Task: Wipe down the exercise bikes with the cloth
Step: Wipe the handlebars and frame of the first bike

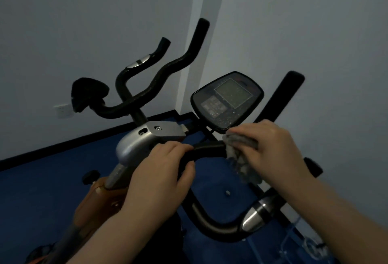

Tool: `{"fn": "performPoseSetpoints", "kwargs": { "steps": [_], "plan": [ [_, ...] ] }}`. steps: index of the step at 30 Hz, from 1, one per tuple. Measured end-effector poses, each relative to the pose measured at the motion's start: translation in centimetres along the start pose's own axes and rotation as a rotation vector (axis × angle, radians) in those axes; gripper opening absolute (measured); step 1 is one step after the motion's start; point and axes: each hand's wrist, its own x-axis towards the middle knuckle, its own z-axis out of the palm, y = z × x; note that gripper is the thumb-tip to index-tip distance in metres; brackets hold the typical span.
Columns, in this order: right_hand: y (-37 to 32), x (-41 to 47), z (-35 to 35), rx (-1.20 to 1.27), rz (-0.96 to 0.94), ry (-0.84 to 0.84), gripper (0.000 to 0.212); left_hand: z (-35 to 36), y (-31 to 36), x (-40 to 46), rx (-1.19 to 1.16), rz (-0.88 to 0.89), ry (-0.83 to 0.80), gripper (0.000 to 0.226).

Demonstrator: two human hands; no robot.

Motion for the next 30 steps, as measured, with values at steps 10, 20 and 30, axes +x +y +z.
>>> {"fn": "performPoseSetpoints", "kwargs": {
  "steps": [10,20,30],
  "plan": [
    [1.2,0.5,-1.7,-0.119,-0.016,-0.009,0.024,1.6,1.6,2.0,-0.022,0.055,-0.009,0.029],
    [3.1,1.4,-3.8,-0.226,-0.085,0.024,0.018,3.7,4.2,4.0,-0.118,0.155,-0.013,0.026],
    [3.2,1.8,-5.9,-0.292,-0.099,0.236,0.021,4.9,4.1,4.7,-0.229,0.15,0.0,0.029]
  ]
}}
